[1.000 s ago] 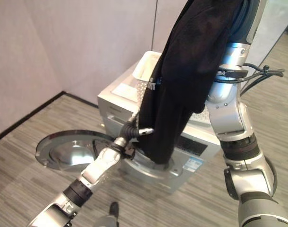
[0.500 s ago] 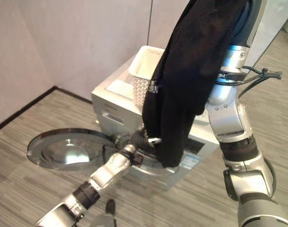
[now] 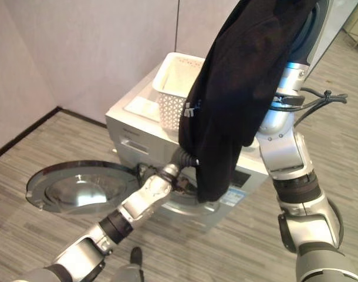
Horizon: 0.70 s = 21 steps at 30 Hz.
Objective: Grab the laundry basket,head to the washer,open it,put in the laundry and shut it.
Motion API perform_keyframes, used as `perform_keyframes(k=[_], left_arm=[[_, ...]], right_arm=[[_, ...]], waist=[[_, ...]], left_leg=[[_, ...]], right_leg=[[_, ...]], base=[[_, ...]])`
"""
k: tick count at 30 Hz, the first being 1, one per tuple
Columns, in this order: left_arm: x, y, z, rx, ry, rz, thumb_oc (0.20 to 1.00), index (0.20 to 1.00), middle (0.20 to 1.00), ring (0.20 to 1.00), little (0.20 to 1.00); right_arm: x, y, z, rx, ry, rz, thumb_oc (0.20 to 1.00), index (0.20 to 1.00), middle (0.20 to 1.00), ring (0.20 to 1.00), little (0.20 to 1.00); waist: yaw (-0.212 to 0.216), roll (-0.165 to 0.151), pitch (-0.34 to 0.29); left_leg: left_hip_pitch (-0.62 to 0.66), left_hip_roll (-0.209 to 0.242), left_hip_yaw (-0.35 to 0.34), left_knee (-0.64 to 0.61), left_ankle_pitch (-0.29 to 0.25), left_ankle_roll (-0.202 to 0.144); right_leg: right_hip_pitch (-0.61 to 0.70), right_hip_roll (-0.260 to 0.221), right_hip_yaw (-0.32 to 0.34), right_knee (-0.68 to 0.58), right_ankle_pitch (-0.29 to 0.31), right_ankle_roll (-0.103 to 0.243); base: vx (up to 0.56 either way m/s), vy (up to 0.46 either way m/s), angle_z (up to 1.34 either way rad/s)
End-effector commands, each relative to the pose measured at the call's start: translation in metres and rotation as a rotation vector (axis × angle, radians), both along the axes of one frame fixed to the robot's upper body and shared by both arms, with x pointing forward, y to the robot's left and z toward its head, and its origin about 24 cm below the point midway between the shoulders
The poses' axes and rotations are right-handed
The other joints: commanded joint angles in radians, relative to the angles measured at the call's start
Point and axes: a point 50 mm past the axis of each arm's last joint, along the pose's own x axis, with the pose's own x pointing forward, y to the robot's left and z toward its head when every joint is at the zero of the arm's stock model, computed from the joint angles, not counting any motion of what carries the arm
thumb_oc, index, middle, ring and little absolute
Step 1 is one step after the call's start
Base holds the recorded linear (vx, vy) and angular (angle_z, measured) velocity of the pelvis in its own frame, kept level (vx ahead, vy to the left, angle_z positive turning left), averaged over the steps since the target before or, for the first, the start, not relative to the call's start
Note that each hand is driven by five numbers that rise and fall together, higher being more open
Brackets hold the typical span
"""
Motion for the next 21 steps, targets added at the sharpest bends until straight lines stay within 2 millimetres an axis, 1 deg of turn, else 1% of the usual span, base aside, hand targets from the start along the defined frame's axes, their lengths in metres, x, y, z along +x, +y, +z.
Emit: perform_keyframes(k=[1,2,4,5,6,7,9,10,11,12,13,14,15,16,17,18,20,21], left_arm=[[-0.007,-0.033,0.022,-0.087,-0.091,-0.071,1.000,1.000,1.000,1.000,1.000],[-0.007,-0.035,0.029,-0.108,-0.102,-0.073,1.000,1.000,1.000,1.000,1.000],[-0.007,-0.037,0.030,-0.116,-0.098,-0.078,1.000,1.000,1.000,1.000,1.000],[-0.007,-0.038,0.031,-0.130,-0.088,-0.077,1.000,1.000,1.000,1.000,1.000],[-0.007,-0.040,0.037,-0.154,-0.096,-0.076,1.000,1.000,1.000,1.000,1.000],[-0.006,-0.039,0.037,-0.154,-0.095,-0.075,1.000,1.000,1.000,1.000,1.000],[-0.005,-0.038,0.045,-0.179,-0.117,-0.063,1.000,1.000,1.000,1.000,1.000],[-0.005,-0.037,0.045,-0.179,-0.116,-0.062,1.000,1.000,1.000,1.000,1.000],[-0.005,-0.030,0.053,-0.211,-0.154,-0.053,1.000,1.000,1.000,1.000,1.000],[-0.006,-0.029,0.053,-0.211,-0.152,-0.053,1.000,1.000,1.000,1.000,1.000],[-0.006,-0.023,0.056,-0.232,-0.168,-0.043,1.000,1.000,1.000,1.000,1.000],[-0.006,-0.022,0.055,-0.231,-0.165,-0.042,1.000,1.000,1.000,1.000,1.000],[-0.007,-0.004,0.054,-0.288,-0.163,0.003,1.000,1.000,1.000,1.000,1.000],[-0.008,-0.003,0.052,-0.288,-0.159,0.003,1.000,1.000,1.000,1.000,1.000],[-0.008,0.006,0.054,-0.306,-0.170,0.024,1.000,1.000,1.000,1.000,1.000],[-0.009,0.006,0.053,-0.306,-0.168,0.025,1.000,1.000,1.000,1.000,1.000],[-0.011,0.014,0.058,-0.321,-0.208,0.064,1.000,1.000,1.000,1.000,1.000],[-0.013,0.018,0.057,-0.312,-0.222,0.067,1.000,1.000,1.000,1.000,1.000]], right_arm=[[-0.005,-0.009,0.003,0.051,-0.047,0.007,0.200,0.200,0.200,0.200,0.200],[-0.003,-0.009,-0.003,0.074,-0.017,0.038,0.200,0.200,0.200,0.200,0.200],[-0.002,-0.007,-0.006,0.087,-0.002,0.062,0.200,0.200,0.200,0.200,0.200],[0.000,-0.004,-0.010,0.100,0.017,0.098,0.200,0.200,0.200,0.200,0.200],[0.001,0.004,-0.018,0.109,0.054,0.168,0.200,0.200,0.200,0.200,0.200],[0.001,0.005,-0.018,0.109,0.055,0.170,0.200,0.200,0.200,0.200,0.200],[0.002,0.014,-0.035,0.088,0.130,0.230,0.200,0.200,0.200,0.200,0.200],[0.002,0.014,-0.035,0.088,0.131,0.231,0.200,0.200,0.200,0.200,0.200],[0.002,0.018,-0.048,0.066,0.182,0.255,0.200,0.200,0.200,0.200,0.200],[0.001,0.018,-0.049,0.066,0.183,0.257,0.200,0.200,0.200,0.200,0.200],[0.001,0.019,-0.057,0.060,0.215,0.272,0.200,0.200,0.200,0.200,0.200],[0.001,0.019,-0.058,0.061,0.218,0.274,0.200,0.200,0.200,0.200,0.200],[-0.002,0.020,-0.079,0.050,0.299,0.311,0.200,0.200,0.200,0.200,0.200],[-0.003,0.020,-0.080,0.050,0.303,0.312,0.200,0.200,0.200,0.200,0.200],[-0.006,0.020,-0.090,0.045,0.338,0.334,0.200,0.200,0.200,0.200,0.200],[-0.006,0.020,-0.090,0.045,0.340,0.334,0.200,0.200,0.200,0.200,0.200],[-0.013,0.022,-0.104,0.044,0.383,0.370,0.200,0.200,0.200,0.200,0.200],[-0.018,0.025,-0.114,0.036,0.418,0.407,0.200,0.200,0.200,0.200,0.200]], waist=[[0.005,0.048,-0.084],[0.004,0.050,-0.086],[0.004,0.051,-0.087],[0.003,0.052,-0.088],[0.002,0.054,-0.088],[0.002,0.054,-0.089],[0.002,0.059,-0.087],[0.002,0.059,-0.088],[0.003,0.062,-0.086],[0.003,0.061,-0.088],[0.006,0.064,-0.085],[0.006,0.063,-0.088],[0.009,0.067,-0.084],[0.008,0.066,-0.087],[0.008,0.067,-0.084],[0.007,0.067,-0.086],[0.002,0.069,-0.081],[-0.004,0.072,-0.077]], left_leg=[[-0.038,0.024,0.055,-0.090,0.016,-0.007],[-0.037,0.024,0.060,-0.090,0.016,-0.007],[-0.036,0.025,0.062,-0.091,0.015,-0.007],[-0.034,0.025,0.065,-0.090,0.015,-0.007],[-0.031,0.026,0.068,-0.089,0.014,-0.009],[-0.031,0.026,0.069,-0.089,0.014,-0.009],[-0.029,0.027,0.075,-0.084,0.012,-0.010],[-0.029,0.027,0.076,-0.084,0.011,-0.010],[-0.027,0.027,0.081,-0.082,0.010,-0.010],[-0.027,0.027,0.081,-0.082,0.010,-0.010],[-0.026,0.027,0.083,-0.080,0.009,-0.010],[-0.025,0.028,0.084,-0.080,0.008,-0.010],[-0.023,0.030,0.090,-0.077,0.008,-0.009],[-0.023,0.031,0.090,-0.077,0.007,-0.009],[-0.023,0.032,0.094,-0.075,0.008,-0.009],[-0.024,0.032,0.094,-0.074,0.007,-0.009],[-0.025,0.035,0.096,-0.070,0.008,-0.011],[-0.023,0.038,0.099,-0.070,0.008,-0.011]], right_leg=[[-0.045,0.077,0.007,0.111,-0.133,-0.079],[-0.043,0.074,0.006,0.109,-0.129,-0.076],[-0.042,0.072,0.008,0.106,-0.127,-0.075],[-0.040,0.070,0.009,0.105,-0.126,-0.075],[-0.038,0.068,0.008,0.102,-0.123,-0.073],[-0.038,0.068,0.009,0.101,-0.123,-0.073],[-0.036,0.063,0.007,0.099,-0.120,-0.069],[-0.036,0.063,0.008,0.099,-0.119,-0.069],[-0.035,0.060,0.009,0.096,-0.116,-0.067],[-0.034,0.060,0.009,0.096,-0.116,-0.067],[-0.034,0.058,0.009,0.096,-0.115,-0.066],[-0.033,0.058,0.009,0.096,-0.115,-0.066],[-0.031,0.054,0.009,0.098,-0.118,-0.066],[-0.031,0.054,0.010,0.099,-0.118,-0.066],[-0.033,0.054,0.011,0.102,-0.120,-0.066],[-0.033,0.054,0.011,0.103,-0.120,-0.066],[-0.036,0.054,0.012,0.110,-0.123,-0.068],[-0.038,0.056,0.013,0.115,-0.125,-0.069]], base=[[0.00,0.000,0.00],[0.00,0.000,0.00],[0.00,0.000,0.00],[0.00,0.021,-0.03],[0.00,0.000,0.00],[-0.01,0.014,-0.03],[-0.01,0.010,-0.03],[0.00,0.010,-0.03],[0.00,0.000,0.00],[0.00,0.000,0.00],[0.00,0.000,0.00],[0.00,0.000,0.00],[0.00,0.000,0.00],[0.00,-0.011,-0.08],[0.00,-0.010,-0.10],[-0.01,-0.017,-0.10],[-0.01,-0.007,-0.02],[0.00,0.000,0.00]])
